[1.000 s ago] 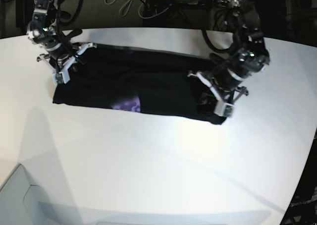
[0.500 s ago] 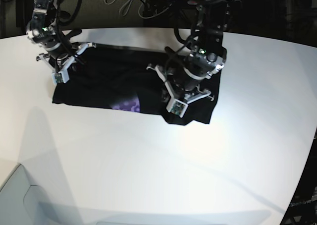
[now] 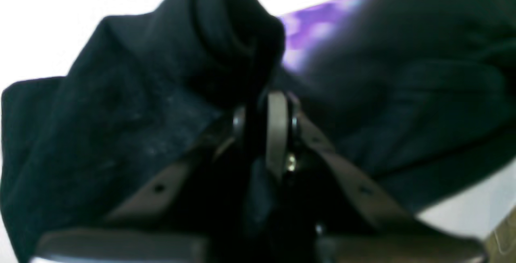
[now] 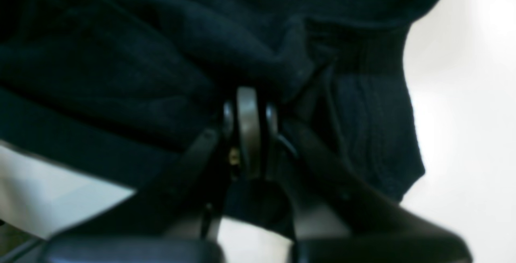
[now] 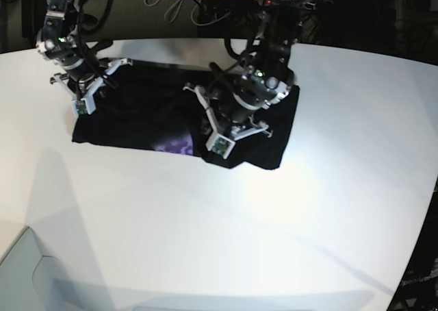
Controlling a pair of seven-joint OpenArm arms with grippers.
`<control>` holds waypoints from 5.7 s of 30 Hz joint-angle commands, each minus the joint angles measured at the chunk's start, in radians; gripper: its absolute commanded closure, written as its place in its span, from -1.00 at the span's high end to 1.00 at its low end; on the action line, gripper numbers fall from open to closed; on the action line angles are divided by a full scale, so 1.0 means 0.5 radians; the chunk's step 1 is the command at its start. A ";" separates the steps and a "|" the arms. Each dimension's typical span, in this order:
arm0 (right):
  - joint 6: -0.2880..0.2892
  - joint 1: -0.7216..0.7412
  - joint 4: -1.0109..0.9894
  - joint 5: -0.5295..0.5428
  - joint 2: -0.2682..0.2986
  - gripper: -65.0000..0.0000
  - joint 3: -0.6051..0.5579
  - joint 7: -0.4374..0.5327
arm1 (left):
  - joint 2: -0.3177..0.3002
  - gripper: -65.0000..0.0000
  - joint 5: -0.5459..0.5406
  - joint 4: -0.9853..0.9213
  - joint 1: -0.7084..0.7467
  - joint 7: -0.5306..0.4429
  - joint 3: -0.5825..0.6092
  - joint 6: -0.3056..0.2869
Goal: Layout the t-shirt on the table in an organized manner, then fold the t-shirt properly
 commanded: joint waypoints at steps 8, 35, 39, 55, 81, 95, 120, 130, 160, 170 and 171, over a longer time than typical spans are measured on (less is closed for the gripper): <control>-0.003 0.002 0.036 0.007 0.015 -1.00 0.007 0.018 | 0.020 -1.00 -0.021 -0.069 -0.087 -0.052 0.074 -0.003; -0.003 0.014 0.033 0.007 0.015 -1.00 0.007 0.018 | -0.124 -0.18 -0.487 0.342 -0.060 -0.052 -0.030 -0.006; -0.003 0.017 0.042 0.007 0.015 -0.86 0.007 0.018 | -0.167 -0.18 -0.496 0.265 -0.060 -0.046 -0.331 -0.022; -0.009 0.048 0.276 0.007 0.018 0.10 0.026 -0.157 | -0.265 -0.18 -0.496 -0.238 -0.225 -0.055 -0.567 -0.025; -0.012 0.278 -0.047 0.003 0.030 0.60 0.142 -0.181 | -0.280 -0.18 -0.496 -0.223 -0.189 -0.055 -0.573 -0.025; -0.012 0.346 -0.099 0.007 0.097 0.60 0.148 -0.181 | -0.283 -0.18 -0.487 -0.241 -0.198 -0.055 -0.573 -0.025; -0.006 0.567 -0.298 0.007 0.143 0.60 0.219 -0.178 | -0.345 -0.19 -0.478 -0.309 -0.186 -0.052 -0.567 -0.006; -0.006 0.637 -0.593 0.010 0.153 0.60 0.219 -0.178 | -0.351 -0.19 -0.478 -0.309 -0.189 -0.052 -0.573 -0.006; -0.003 0.573 -0.482 0.013 0.116 -1.00 0.216 -0.178 | -0.354 -0.19 -0.481 -0.287 -0.189 -0.046 -0.573 -0.009; -0.003 0.346 0.276 0.010 0.002 -1.00 0.161 -0.187 | -0.354 -0.19 -0.484 -0.284 -0.189 -0.043 -0.576 -0.009; -0.003 0.312 0.346 0.010 0.002 -1.00 0.136 -0.190 | -0.354 -0.19 -0.481 -0.284 -0.189 -0.043 -0.576 -0.009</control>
